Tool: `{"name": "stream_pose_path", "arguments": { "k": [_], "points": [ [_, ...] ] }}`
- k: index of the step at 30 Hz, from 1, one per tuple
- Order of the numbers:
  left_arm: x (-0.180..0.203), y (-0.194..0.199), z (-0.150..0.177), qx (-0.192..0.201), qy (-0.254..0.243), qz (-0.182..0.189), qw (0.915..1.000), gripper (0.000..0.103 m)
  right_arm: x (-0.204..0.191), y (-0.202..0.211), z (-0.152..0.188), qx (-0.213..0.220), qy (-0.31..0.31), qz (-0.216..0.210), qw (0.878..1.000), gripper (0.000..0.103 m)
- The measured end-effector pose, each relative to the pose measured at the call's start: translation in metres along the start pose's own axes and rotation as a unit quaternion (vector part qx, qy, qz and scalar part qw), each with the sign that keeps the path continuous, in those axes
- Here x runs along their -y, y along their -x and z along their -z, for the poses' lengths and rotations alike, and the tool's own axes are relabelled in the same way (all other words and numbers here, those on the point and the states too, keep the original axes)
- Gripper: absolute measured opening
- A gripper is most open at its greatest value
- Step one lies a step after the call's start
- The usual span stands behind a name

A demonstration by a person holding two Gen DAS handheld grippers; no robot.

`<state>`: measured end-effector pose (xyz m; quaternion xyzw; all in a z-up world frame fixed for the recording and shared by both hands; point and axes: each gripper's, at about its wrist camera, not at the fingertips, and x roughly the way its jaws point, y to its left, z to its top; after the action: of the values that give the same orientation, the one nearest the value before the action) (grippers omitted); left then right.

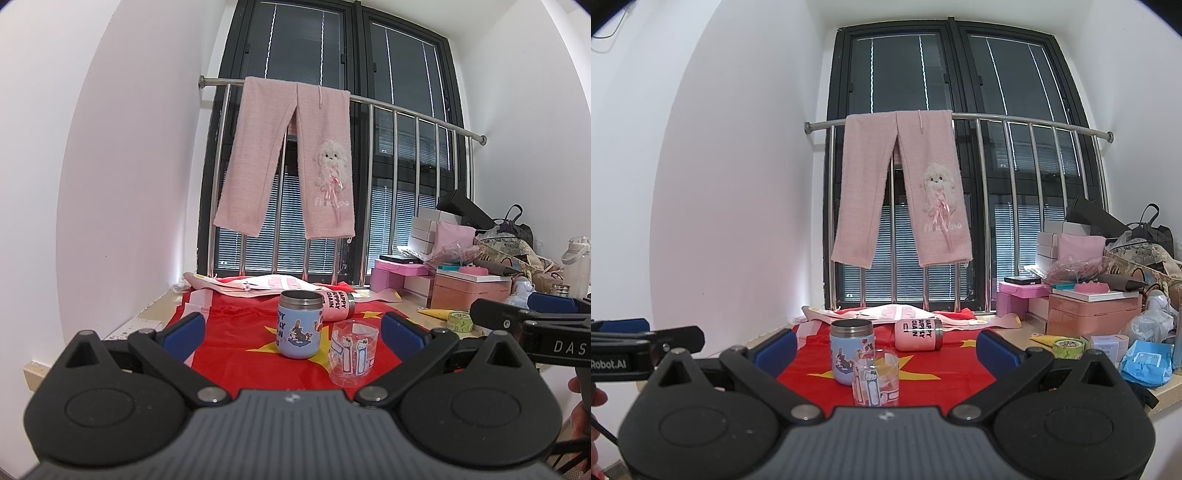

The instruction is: Flip cup upright

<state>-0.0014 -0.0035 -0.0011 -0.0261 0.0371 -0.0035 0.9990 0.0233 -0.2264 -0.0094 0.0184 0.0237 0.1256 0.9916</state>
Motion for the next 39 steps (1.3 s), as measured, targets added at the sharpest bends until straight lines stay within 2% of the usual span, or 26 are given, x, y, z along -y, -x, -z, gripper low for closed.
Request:
{"name": "stream_pose_path", "arguments": {
  "k": [13,20,25,31,37,39],
  "points": [
    [-0.001,-0.009,-0.003,-0.004,-0.002,0.001,1.0000,0.103,-0.003,-0.005,-0.007,0.000,0.013,-0.003,1.000,0.103],
    [-0.001,-0.044,-0.014,-0.021,-0.008,0.011,0.9997,0.103,0.015,-0.047,-0.023,-0.024,0.049,-0.010,0.998,0.103],
    [0.000,-0.085,-0.025,-0.040,-0.020,0.018,0.9988,0.103,0.032,-0.092,-0.036,-0.054,0.064,-0.020,0.996,0.103],
    [0.005,-0.138,-0.041,-0.060,-0.034,0.023,0.9974,0.103,0.053,-0.166,-0.047,-0.097,0.085,-0.044,0.991,0.103],
    [0.013,-0.193,-0.063,-0.092,-0.046,0.045,0.9936,0.103,0.068,-0.240,-0.062,-0.154,0.148,-0.096,0.972,0.103],
    [0.017,-0.213,-0.067,-0.107,-0.059,0.053,0.9911,0.103,0.073,-0.271,-0.067,-0.183,0.171,-0.123,0.960,0.103]
  ]
}}
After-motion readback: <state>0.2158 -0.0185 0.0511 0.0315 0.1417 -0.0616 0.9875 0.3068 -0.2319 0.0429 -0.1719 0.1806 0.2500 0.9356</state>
